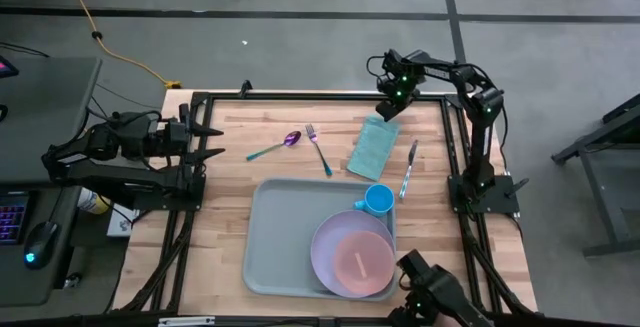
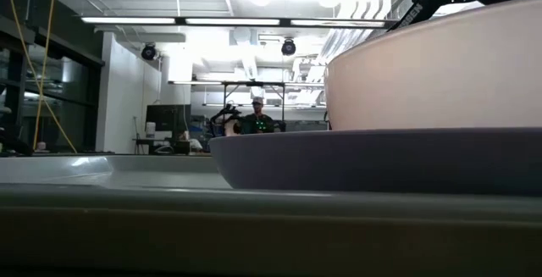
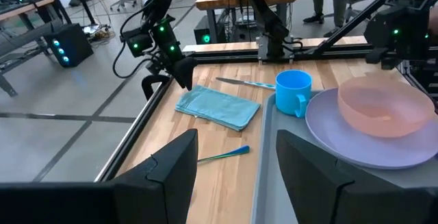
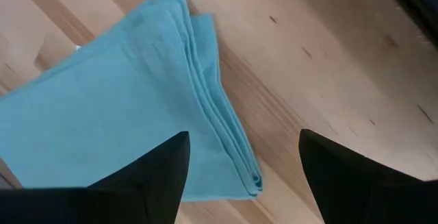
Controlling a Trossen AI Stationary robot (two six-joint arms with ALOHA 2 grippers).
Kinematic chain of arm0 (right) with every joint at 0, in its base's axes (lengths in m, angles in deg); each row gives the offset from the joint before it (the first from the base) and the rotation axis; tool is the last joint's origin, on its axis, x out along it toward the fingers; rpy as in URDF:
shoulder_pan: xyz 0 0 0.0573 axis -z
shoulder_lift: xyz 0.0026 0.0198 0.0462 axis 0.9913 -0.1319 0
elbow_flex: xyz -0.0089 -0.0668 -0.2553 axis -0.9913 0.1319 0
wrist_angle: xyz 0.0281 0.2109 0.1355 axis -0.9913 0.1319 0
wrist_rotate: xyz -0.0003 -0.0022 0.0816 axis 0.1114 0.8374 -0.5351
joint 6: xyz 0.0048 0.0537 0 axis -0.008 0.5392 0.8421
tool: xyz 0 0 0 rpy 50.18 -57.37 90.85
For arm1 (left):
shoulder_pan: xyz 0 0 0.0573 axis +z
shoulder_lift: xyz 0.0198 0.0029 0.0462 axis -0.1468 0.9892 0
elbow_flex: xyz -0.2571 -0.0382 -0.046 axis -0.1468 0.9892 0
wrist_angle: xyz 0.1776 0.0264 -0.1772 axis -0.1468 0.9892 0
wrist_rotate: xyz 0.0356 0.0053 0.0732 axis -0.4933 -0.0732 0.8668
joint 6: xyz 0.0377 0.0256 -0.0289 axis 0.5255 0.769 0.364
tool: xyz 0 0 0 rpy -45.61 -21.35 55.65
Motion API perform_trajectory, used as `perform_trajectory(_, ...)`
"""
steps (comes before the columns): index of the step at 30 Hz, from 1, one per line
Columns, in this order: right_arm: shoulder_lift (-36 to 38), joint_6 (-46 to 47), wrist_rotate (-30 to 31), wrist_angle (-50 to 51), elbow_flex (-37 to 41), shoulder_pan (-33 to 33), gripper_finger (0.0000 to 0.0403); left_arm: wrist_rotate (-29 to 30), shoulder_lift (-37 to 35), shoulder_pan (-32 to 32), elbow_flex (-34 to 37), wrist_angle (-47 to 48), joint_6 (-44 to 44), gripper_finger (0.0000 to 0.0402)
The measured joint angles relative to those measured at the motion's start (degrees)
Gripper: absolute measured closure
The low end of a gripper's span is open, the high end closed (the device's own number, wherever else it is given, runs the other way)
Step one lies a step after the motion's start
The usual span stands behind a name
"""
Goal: Set up tray
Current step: Put the blue napkin on the serving tray to the left of the purple plate
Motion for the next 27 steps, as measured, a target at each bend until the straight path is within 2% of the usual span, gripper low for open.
perform_trajectory(10, -2.1, 0.1, -0.8, 0.3, -0.2, 0.0, 0.0150, 0.0, 0.0, 0.0, 0.0, 0.0, 0.0, 0.0174)
perform_trajectory(27, -2.4, 1.0, -7.6, 0.6, 0.0, -1.7, 0.0150, 0.0, 0.0, 0.0, 0.0, 0.1, 0.0, 0.0174)
